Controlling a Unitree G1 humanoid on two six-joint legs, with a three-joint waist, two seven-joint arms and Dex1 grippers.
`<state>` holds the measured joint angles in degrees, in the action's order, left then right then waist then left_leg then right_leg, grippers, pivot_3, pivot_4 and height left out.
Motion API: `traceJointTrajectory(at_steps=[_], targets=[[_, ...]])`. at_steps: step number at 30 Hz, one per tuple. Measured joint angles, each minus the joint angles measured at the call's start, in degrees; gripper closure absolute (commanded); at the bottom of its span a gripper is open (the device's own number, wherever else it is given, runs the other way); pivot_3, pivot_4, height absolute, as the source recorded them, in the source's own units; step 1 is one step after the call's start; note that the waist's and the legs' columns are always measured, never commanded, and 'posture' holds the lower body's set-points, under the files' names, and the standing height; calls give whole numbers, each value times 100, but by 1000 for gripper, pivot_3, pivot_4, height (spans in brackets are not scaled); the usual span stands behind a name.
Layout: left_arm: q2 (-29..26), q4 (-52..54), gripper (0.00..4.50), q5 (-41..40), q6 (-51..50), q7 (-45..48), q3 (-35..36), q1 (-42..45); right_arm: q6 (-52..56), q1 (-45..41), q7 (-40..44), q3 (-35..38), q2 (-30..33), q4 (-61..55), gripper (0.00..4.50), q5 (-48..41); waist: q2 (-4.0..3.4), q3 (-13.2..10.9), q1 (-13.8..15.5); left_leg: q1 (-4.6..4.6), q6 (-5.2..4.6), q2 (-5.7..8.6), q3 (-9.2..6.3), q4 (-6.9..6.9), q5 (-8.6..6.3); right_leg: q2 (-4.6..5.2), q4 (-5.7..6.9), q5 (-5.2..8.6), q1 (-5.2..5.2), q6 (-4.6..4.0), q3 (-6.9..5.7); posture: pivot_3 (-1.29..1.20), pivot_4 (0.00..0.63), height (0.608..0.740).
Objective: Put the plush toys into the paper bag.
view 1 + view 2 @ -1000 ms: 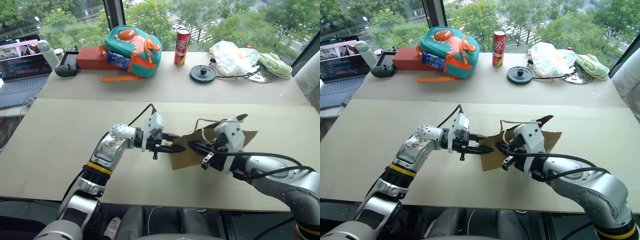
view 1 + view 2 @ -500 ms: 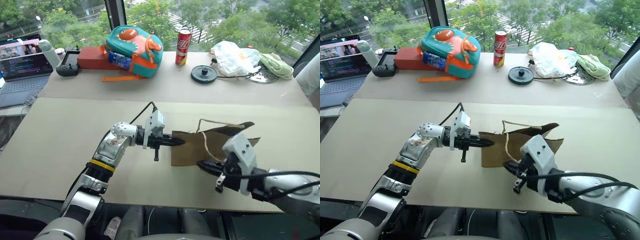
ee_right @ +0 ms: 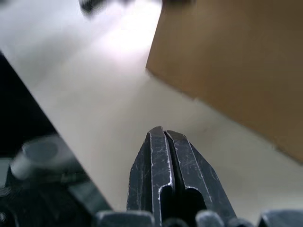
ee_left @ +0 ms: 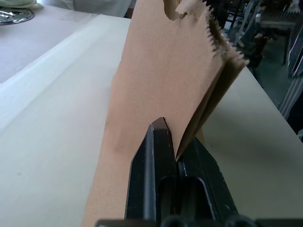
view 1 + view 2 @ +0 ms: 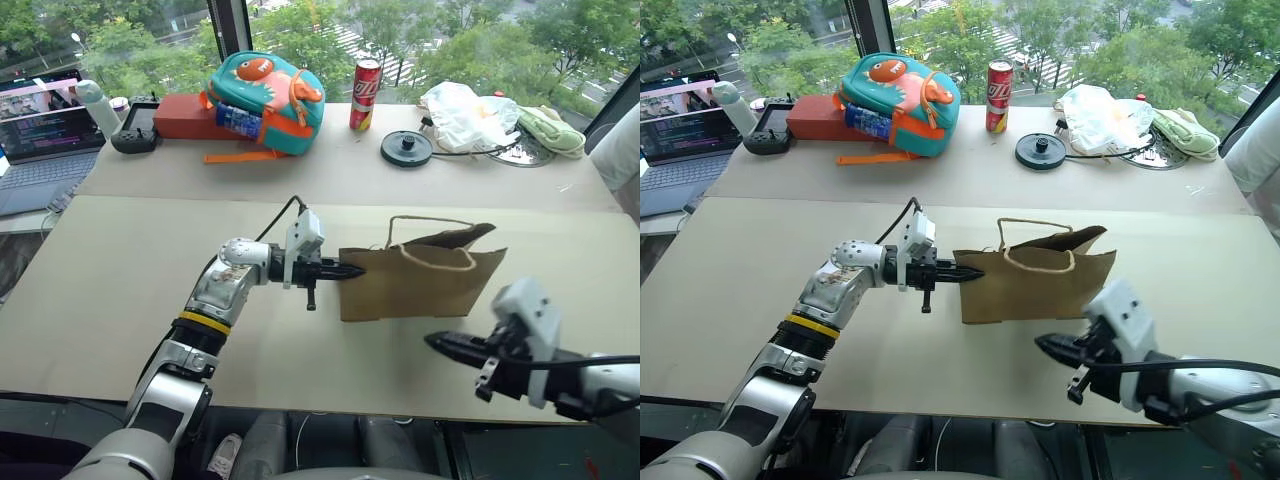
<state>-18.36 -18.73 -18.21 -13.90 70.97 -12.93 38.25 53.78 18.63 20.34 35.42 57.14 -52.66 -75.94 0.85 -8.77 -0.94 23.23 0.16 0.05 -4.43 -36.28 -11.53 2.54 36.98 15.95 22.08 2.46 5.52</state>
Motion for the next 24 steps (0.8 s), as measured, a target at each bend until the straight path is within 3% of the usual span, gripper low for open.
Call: traceJointTrajectory(at_steps=[4, 13, 18, 24], targets=[[-167, -327, 4472, -41, -7, 307, 194, 300, -462, -484, -53, 592, -44, 264, 4500, -435, 1, -1, -9, -6, 0, 0, 1, -1, 0, -1, 1, 2, -4, 4, 0, 0, 150, 740], [-635, -610, 4472, -212, 59, 1145, 432, 911, -763, -1495, -554, -138, 107, 511, 4500, -632, 1, -1, -35, 4, -1, -1, 2, 11, 0, 0, -10, -14, 5, -24, 0, 0, 150, 740], [-1489, -22, 4472, -221, -147, 1533, 543, 424, -806, -1787, -667, -358, 106, 774, 4500, -560, -1, 0, -81, -2, -1, -4, 0, 18, 0, 1, -7, -14, 6, -25, 0, 0, 150, 740], [-1679, 297, 4472, -206, -88, 1445, 546, -161, -807, -2026, -677, -586, 106, 838, 4500, -508, 0, -1, -18, 2, 0, -4, 1, 5, 0, 4, -6, -15, 4, -26, -2, 0, 150, 740]])
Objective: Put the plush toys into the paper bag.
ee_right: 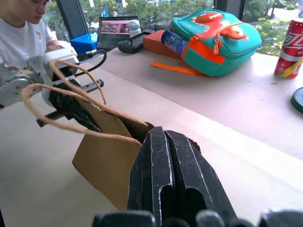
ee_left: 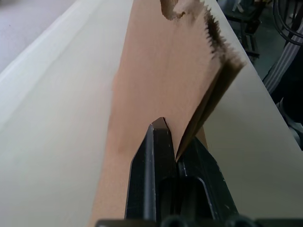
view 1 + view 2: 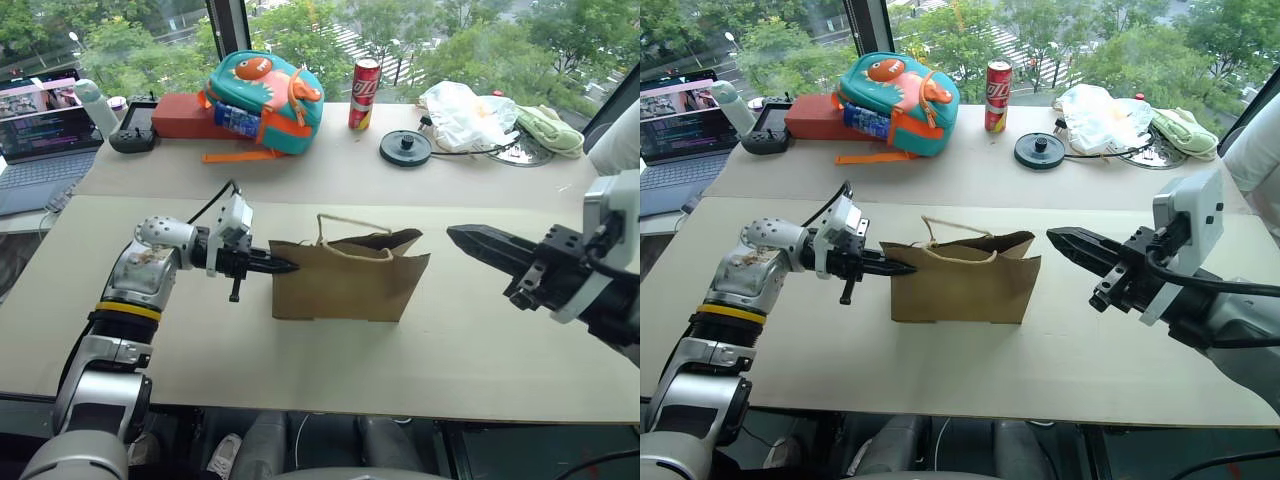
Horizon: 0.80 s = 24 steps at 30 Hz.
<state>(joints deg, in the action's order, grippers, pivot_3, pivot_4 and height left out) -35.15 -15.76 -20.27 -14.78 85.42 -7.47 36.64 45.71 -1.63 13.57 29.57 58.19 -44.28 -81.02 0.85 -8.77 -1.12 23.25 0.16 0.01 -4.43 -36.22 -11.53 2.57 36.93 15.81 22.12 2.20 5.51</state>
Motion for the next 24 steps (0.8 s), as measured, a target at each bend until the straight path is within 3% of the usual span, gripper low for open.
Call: traceJointTrajectory(at_steps=[5, 9, 16, 21, 24], targets=[[-39, 11, 4472, 85, 382, -97, 4, -195, 0, -170, -11, -123, 0, 69, 4500, 2, 0, 0, 10, -2, 0, -1, 1, 2, 0, 0, 0, 0, 1, -1, 1, 0, 150, 740], [-38, -109, 3313, 219, 666, -170, 3, -182, 0, -266, -10, -223, 0, 109, 4500, 3, 0, 0, 14, -2, 0, -1, 2, 2, 0, 0, 0, -1, 1, -1, 1, 0, 150, 740], [1, -284, 810, 245, 856, -256, 1, -3, 0, -383, 3, -406, -30, 134, 4500, 103, 0, 0, 12, 0, 0, -1, 2, 2, 0, 0, 0, -1, 1, -1, 0, 0, 150, 740], [-132, -4, 810, 14, 126, -188, 17, 46, 0, -407, 16, -444, -67, 175, 4500, 159, 0, 0, -3, -1, 0, -2, 1, 3, 0, -3, 4, 0, 4, -1, 0, 0, 150, 740], [-506, 289, 810, -373, -869, -83, 157, 82, 0, -405, 43, -445, -72, 221, 4500, 215, 0, 0, -55, -1, 0, -6, 0, 4, 0, -6, 8, 0, 7, 0, -1, 0, 150, 740]])
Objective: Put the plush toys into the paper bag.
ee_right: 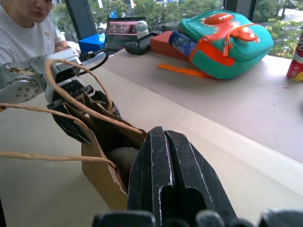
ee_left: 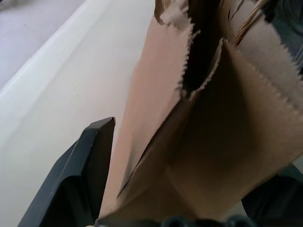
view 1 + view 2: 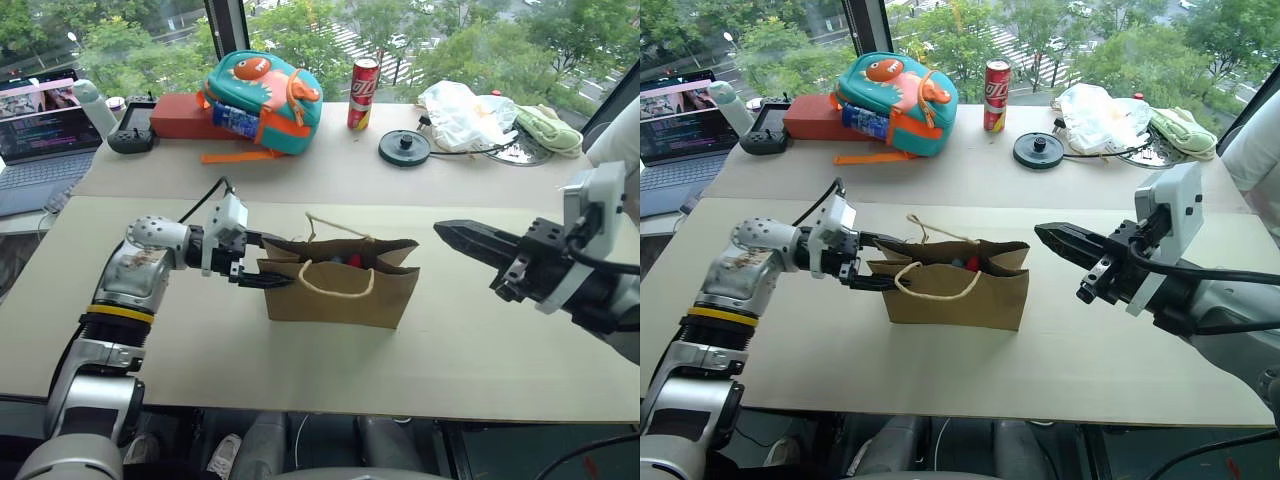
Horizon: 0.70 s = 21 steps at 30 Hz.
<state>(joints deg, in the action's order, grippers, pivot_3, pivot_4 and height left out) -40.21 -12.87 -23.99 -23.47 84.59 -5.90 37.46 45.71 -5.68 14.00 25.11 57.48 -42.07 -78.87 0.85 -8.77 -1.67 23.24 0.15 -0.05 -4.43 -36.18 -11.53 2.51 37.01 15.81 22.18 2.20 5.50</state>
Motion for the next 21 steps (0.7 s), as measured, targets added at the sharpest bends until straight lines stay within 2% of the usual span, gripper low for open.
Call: traceJointTrajectory(at_steps=[5, 9, 12, 17, 21], targets=[[-655, 327, 810, -569, -1336, 144, 324, 37, 1, 13, -30, -9, -21, 137, 4500, 214, -1, 0, -71, -5, 0, -1, 1, 3, 0, 1, 1, 3, 0, 3, 0, 0, 150, 740], [-727, 346, 810, -773, -1716, -187, 742, -43, 5, 148, -66, -103, -90, 212, 4500, 526, 0, 0, -67, -4, 0, -1, 1, 2, 0, 2, -1, 4, -1, 4, 0, 0, 150, 740], [-744, 544, 810, -754, -1651, -709, 1108, -530, 24, 317, -285, -274, -231, 255, 4500, 1017, -1, 0, -78, -7, 0, -1, 5, 9, 0, 5, -2, 1, 3, 0, 3, 0, 150, 740], [41, 1065, 810, -736, -1557, -2305, 1869, -1384, 33, 394, -1218, -694, -793, 350, 4500, 2094, -1, 0, -50, -6, 1, -8, 2, 6, 0, 12, 5, 0, 7, -2, 5, 0, 150, 740], [1195, 1402, 810, -405, -1080, -4201, 2427, -1873, -11, 431, -2232, -1113, -1578, 426, 4500, 3396, -1, 1, 15, -8, 4, 0, 2, 2, 1, 16, 6, -1, 5, -3, 7, 0, 150, 740]])
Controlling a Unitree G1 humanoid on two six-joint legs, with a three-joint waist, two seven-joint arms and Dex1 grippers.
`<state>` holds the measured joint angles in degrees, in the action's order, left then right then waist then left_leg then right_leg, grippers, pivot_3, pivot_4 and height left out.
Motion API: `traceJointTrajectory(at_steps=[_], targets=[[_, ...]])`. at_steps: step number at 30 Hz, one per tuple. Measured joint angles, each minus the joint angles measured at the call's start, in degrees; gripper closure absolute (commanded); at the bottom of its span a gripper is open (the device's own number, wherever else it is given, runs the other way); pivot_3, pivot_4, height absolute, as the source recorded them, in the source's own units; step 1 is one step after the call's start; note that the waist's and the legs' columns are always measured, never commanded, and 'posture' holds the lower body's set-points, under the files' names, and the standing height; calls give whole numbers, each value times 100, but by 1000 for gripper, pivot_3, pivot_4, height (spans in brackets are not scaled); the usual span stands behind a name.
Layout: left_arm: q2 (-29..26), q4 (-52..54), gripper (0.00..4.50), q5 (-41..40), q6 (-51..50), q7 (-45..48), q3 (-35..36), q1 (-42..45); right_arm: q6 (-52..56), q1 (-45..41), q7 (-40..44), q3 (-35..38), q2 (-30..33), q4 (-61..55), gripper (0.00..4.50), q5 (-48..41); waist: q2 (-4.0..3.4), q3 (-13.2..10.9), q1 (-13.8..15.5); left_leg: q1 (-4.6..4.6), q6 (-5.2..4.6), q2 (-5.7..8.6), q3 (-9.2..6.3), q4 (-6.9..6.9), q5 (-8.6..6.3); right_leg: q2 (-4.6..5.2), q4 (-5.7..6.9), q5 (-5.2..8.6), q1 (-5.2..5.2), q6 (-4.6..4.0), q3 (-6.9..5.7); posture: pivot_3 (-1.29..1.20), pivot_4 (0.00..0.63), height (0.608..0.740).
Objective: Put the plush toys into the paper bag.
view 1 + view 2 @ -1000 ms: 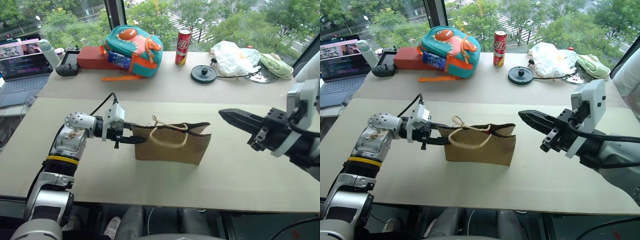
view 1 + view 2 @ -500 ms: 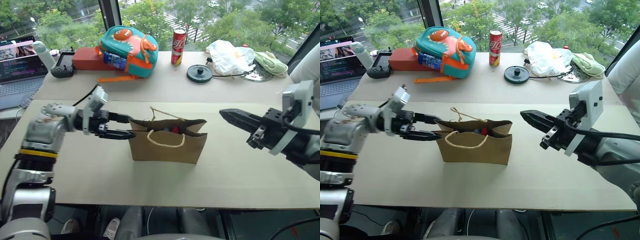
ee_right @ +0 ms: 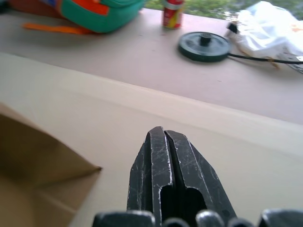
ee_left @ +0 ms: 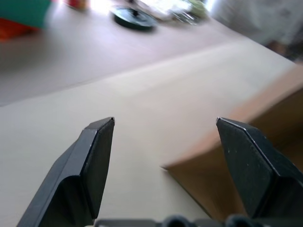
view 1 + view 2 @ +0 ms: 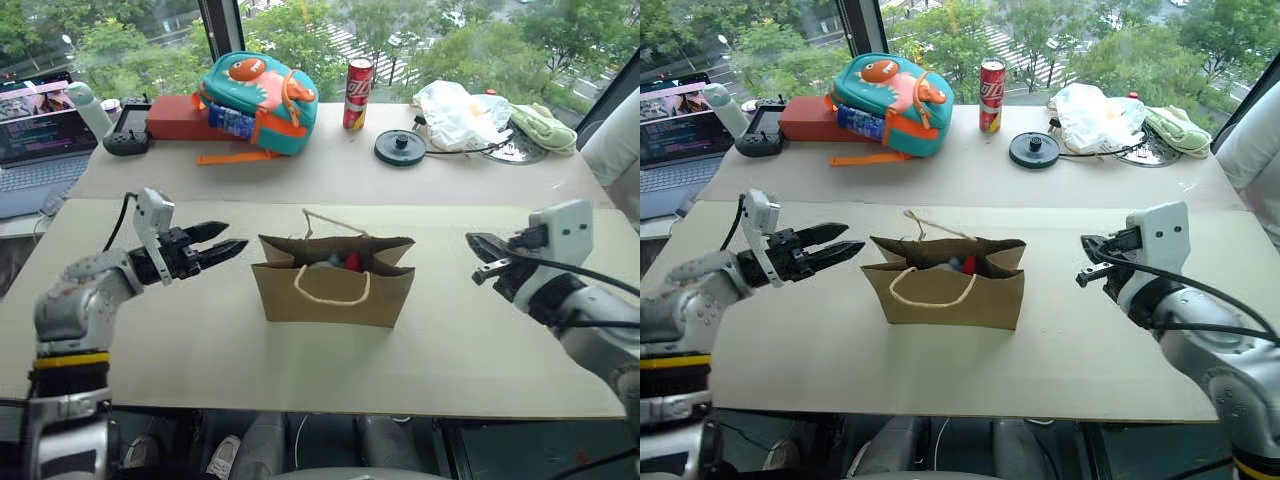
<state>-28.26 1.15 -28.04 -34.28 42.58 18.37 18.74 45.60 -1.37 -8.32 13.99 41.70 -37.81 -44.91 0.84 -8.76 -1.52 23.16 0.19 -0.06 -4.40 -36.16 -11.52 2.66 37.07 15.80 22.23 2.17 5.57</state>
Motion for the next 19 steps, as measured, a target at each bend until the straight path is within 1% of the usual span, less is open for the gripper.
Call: traceJointTrajectory(at_steps=[2, 4, 7, 9, 12, 19], targets=[[560, 91, 810, 306, 281, -944, 107, -199, -212, 48, -391, -186, -577, 44, 4500, 575, 0, 1, 45, 1, 0, 5, 1, 2, 0, 0, 0, 0, 3, 0, 3, 0, 150, 740], [1048, 194, 810, 468, 461, -1595, 124, -450, -571, 164, -663, -359, -1125, 224, 4500, 1147, 0, 3, 65, 2, 1, 10, 2, 5, 0, 5, -1, -1, 3, -1, 4, 0, 150, 740], [1402, 213, 810, 613, 619, -2094, 81, -672, -1116, 378, -810, -505, -1735, 664, 4500, 1859, 0, 3, 76, 1, 3, 14, 3, 6, 0, 7, 0, -1, 2, -2, 3, 0, 150, 740], [1487, 257, 810, 700, 736, -2285, 20, -754, -1426, 474, -896, -541, -1953, 972, 4500, 2318, -1, 4, 77, -1, 8, 17, 5, 6, 3, 9, 1, -2, 1, -2, 3, 0, 150, 740], [1497, 285, 810, 763, 821, -2427, -40, -747, -1787, 480, -921, -408, -2265, 1201, 4500, 2659, -6, 7, 65, -11, 10, 15, 6, 8, 5, 5, 3, -3, -5, -3, 3, 0, 150, 740], [1519, 284, 810, 766, 954, -2570, -171, -694, -2011, 430, -656, -383, -2461, 1310, 4500, 3092, -7, 7, 12, -21, 10, 10, 6, 16, 5, -2, 3, -3, -8, -3, 3, 0, 150, 740]])
